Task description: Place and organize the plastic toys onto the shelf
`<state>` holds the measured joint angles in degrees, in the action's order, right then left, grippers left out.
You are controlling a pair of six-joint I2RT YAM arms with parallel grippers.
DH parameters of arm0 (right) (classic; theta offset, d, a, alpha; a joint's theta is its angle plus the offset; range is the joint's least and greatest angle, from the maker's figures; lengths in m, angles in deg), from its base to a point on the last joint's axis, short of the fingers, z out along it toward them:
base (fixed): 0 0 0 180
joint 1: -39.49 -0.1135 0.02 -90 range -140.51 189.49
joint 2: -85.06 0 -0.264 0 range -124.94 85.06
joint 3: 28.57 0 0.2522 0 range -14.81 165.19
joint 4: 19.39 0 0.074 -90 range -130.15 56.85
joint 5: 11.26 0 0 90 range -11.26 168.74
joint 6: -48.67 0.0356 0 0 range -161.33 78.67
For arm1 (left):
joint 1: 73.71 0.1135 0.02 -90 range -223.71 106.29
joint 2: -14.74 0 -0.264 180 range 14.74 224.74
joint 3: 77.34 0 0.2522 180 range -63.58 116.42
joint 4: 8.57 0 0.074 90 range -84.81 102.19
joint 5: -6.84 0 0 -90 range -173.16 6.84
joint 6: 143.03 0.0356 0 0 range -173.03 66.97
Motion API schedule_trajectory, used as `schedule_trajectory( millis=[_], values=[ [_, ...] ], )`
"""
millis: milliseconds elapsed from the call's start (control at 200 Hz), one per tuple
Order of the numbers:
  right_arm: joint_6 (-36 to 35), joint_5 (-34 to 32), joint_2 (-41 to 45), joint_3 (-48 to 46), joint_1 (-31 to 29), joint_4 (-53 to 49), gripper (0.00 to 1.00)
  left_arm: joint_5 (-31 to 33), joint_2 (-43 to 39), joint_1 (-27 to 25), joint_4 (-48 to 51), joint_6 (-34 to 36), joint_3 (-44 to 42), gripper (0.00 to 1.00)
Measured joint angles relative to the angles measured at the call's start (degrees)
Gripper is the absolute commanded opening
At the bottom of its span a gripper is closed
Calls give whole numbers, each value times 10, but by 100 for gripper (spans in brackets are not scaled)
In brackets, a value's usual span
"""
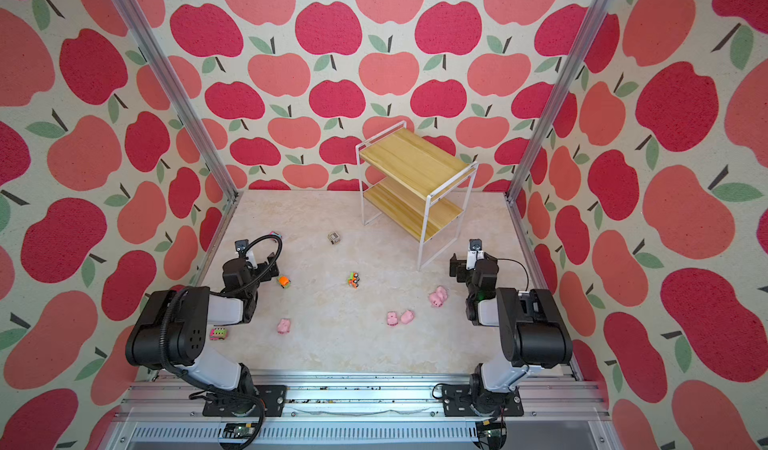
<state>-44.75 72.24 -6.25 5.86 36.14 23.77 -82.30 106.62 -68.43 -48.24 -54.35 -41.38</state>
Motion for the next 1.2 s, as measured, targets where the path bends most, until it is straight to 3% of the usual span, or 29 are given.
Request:
schedule_trajectory(
  millis=[971,1201],
  values=[
    [0,-16,4,-4,-3,4,99,-14,-5,1,10,8,1,99],
    [39,-71,197,-10,-11,-123,99,11,-157,0,185,-11,63,99]
  ],
)
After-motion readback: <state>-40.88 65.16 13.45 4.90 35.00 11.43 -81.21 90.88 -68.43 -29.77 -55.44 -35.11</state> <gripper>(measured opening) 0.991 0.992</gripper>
